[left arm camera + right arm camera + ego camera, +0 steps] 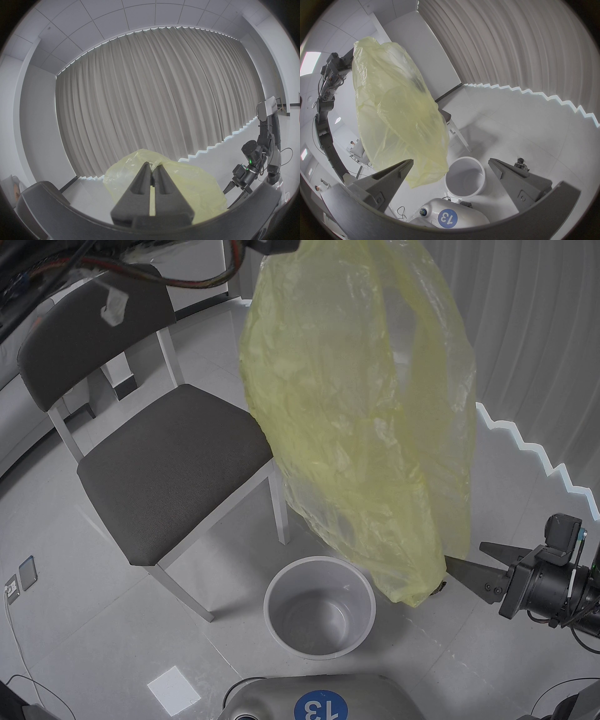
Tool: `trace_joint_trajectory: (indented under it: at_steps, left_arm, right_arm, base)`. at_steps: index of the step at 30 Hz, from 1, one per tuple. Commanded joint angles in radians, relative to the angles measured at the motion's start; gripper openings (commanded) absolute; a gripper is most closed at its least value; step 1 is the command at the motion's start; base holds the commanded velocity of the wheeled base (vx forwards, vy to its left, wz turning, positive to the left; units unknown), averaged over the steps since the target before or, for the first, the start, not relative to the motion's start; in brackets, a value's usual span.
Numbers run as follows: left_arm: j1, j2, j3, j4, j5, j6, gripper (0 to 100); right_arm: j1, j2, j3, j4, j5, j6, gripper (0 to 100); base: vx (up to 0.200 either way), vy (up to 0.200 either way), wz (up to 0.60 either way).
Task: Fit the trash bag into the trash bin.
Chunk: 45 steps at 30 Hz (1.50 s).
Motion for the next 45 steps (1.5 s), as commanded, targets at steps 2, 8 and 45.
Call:
trace_joint_trajectory:
  at_steps: [2,8,45]
  left_arm:
    - [-0.004,0.006,-0.015,0.0,0.001,0.0,0]
    - [-0.011,0.02,-0.027,0.0,0.001,0.0,0]
    - [-0.062,0.075,0.011,0.0,0.084,-0.034,0]
  right_arm:
    - [0.014,0.016,0.015,0.0,0.0,0.0,100]
    - [0.015,0.031,0.018,-0.008,0.0,0.001,100]
    - [-0.008,0.043,0.086,-0.04,-0.036,-0.002,0]
  base:
    - [0.0,0.0,0.0]
    - [0.0,0.0,0.0]
    - [0.0,0.0,0.0]
